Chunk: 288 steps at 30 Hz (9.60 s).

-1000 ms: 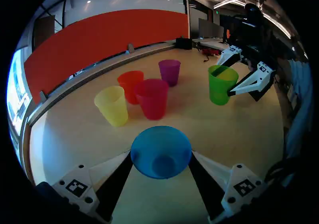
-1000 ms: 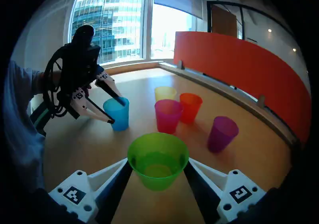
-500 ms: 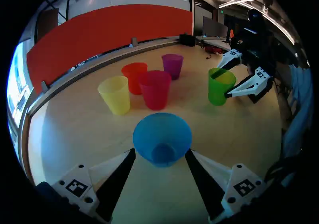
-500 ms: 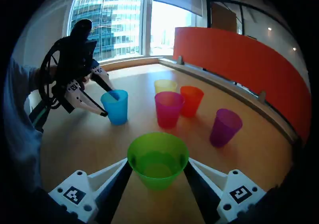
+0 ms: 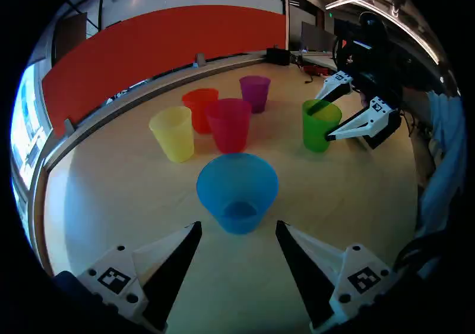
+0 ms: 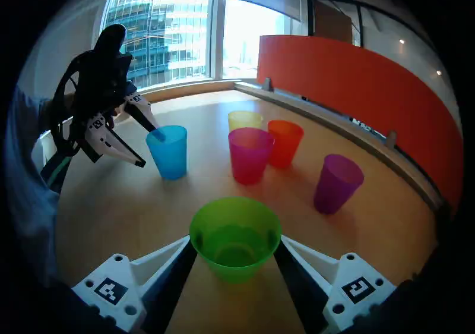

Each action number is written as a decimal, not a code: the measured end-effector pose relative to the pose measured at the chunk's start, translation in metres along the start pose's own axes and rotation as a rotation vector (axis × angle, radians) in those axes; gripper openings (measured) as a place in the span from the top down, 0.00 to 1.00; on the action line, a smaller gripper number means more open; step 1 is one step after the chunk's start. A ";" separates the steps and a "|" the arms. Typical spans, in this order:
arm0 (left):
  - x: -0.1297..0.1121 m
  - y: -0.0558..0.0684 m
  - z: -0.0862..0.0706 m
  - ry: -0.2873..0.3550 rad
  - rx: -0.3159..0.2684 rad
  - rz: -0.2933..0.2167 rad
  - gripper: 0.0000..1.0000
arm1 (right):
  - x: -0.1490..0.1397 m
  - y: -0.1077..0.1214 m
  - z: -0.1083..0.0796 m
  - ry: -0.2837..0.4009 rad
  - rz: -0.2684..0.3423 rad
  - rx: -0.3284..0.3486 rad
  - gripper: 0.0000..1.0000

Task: Pour water

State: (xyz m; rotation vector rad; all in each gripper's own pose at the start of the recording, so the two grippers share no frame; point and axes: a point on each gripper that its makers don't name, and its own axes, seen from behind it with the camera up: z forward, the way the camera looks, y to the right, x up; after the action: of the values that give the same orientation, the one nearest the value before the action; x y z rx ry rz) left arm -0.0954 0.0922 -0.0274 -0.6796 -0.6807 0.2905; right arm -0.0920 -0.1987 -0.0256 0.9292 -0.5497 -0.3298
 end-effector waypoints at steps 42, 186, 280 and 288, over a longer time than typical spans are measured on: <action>-0.007 -0.013 -0.052 0.092 0.085 -0.063 0.07 | -0.013 0.006 -0.064 0.037 0.059 -0.130 0.00; 0.039 -0.100 -0.098 0.680 0.701 -0.300 0.07 | 0.048 0.120 -0.235 0.575 0.334 -0.953 0.01; 0.039 -0.098 -0.096 0.678 0.701 -0.298 0.08 | -0.016 0.137 -0.174 0.550 0.329 -0.936 0.01; 0.039 -0.098 -0.096 0.678 0.701 -0.298 0.08 | -0.016 0.137 -0.173 0.549 0.331 -0.934 0.01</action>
State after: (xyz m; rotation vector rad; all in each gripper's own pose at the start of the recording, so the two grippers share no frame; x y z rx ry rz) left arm 0.0004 -0.0092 0.0007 0.0221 0.0001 0.0002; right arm 0.0000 0.0010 0.0001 -0.0047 0.0000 -0.0006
